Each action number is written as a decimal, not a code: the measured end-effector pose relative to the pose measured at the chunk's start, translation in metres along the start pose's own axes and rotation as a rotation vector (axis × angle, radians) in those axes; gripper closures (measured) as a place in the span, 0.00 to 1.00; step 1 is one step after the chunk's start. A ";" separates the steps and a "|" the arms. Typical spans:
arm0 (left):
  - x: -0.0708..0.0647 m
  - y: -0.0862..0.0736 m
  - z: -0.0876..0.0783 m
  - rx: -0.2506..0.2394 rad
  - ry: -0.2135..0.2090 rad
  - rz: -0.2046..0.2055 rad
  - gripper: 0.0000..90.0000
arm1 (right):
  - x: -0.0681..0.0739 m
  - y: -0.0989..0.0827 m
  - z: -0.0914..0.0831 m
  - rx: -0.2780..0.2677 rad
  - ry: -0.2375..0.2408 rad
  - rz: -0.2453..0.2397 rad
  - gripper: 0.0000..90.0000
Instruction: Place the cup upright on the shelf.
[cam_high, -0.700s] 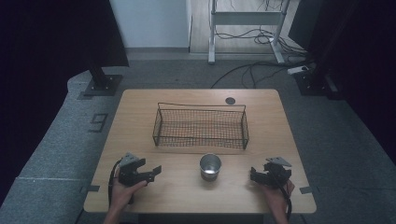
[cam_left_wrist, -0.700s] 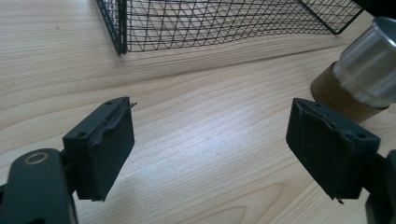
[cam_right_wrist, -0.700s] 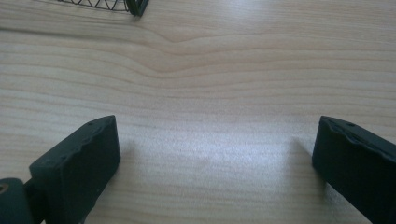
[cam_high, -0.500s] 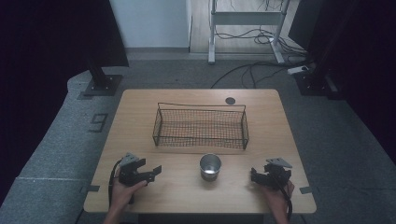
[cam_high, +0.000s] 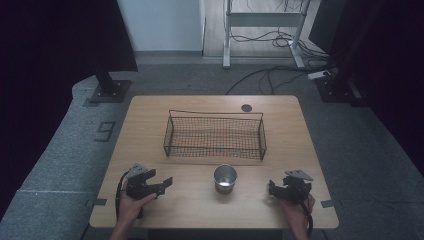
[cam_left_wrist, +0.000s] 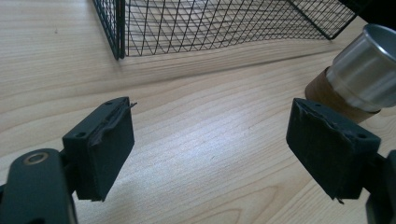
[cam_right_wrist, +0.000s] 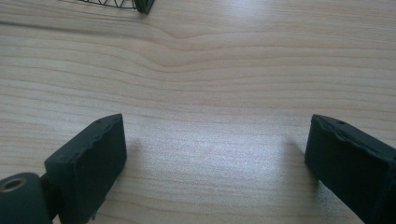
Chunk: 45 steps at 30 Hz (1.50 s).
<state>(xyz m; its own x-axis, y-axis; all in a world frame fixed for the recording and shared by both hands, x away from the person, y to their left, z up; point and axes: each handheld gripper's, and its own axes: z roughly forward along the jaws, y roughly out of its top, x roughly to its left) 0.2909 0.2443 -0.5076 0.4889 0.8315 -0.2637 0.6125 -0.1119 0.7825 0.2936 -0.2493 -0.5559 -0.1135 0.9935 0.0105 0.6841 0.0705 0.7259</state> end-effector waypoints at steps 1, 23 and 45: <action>-0.001 0.001 0.000 -0.003 0.000 -0.001 0.17 | 0.000 0.000 0.000 0.000 0.000 0.000 0.06; -0.021 0.009 0.005 -0.010 -0.029 0.024 0.17 | 0.000 0.000 0.000 0.000 0.005 -0.003 0.06; -0.053 0.017 0.028 0.025 -0.091 0.086 0.17 | 0.000 0.000 0.000 -0.006 0.011 -0.012 0.08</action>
<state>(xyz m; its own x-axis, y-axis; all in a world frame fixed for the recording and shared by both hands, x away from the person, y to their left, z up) 0.2925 0.1829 -0.4954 0.5939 0.7655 -0.2476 0.5807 -0.1948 0.7905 0.2940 -0.2489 -0.5557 -0.1299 0.9915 0.0095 0.6784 0.0819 0.7301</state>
